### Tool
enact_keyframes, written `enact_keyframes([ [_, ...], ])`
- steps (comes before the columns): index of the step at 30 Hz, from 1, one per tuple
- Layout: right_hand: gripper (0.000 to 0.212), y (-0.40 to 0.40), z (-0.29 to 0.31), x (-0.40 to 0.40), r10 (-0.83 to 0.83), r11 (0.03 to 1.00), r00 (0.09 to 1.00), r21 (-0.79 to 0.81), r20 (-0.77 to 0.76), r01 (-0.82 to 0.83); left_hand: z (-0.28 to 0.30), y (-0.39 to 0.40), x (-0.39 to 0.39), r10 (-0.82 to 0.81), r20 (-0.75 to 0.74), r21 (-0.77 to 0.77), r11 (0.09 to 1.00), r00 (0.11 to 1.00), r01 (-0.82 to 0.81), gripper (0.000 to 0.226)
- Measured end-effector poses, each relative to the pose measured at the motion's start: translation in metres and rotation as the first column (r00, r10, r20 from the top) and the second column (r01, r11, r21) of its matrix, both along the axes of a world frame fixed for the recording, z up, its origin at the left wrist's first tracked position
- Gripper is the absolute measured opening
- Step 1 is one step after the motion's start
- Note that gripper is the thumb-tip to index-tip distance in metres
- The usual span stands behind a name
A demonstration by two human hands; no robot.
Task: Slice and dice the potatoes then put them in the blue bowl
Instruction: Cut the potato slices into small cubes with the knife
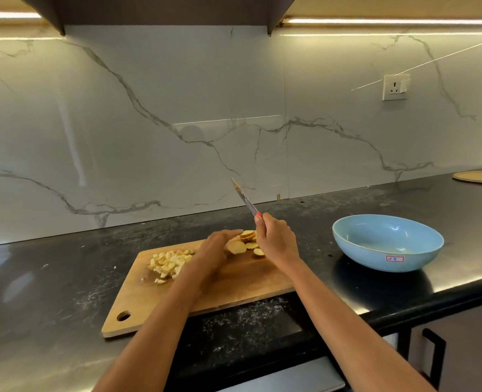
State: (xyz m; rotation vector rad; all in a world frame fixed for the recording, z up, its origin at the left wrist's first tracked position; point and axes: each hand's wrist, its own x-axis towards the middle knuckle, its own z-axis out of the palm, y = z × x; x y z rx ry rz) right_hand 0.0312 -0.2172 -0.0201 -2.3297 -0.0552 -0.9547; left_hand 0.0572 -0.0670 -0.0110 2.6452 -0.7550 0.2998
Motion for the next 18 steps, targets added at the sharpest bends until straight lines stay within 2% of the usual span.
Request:
enact_keyframes([
  [2, 0.036, 0.001, 0.000, 0.001, 0.005, 1.000, 1.000, 0.003, 0.006, -0.005, -0.002, -0.007, 0.004, -0.003, -0.025, 0.075, 0.997, 1.000, 0.005, 0.062],
  [6, 0.037, 0.000, 0.000, 0.002, 0.006, 1.000, 1.000, 0.000, 0.006, -0.006, -0.001, -0.003, 0.008, 0.013, 0.020, 0.106, 0.994, 1.000, -0.015, 0.051],
  [13, 0.037, 0.003, 0.002, -0.002, 0.002, 1.000, 1.000, 0.002, -0.030, -0.002, -0.004, 0.017, -0.009, 0.038, -0.038, -0.012, 0.999, 0.999, -0.038, 0.034],
  [18, 0.031, 0.004, 0.001, -0.009, 0.003, 0.999, 0.998, 0.039, -0.061, -0.001, -0.009, 0.022, -0.035, -0.073, -0.131, -0.137, 0.989, 0.989, 0.055, 0.045],
])
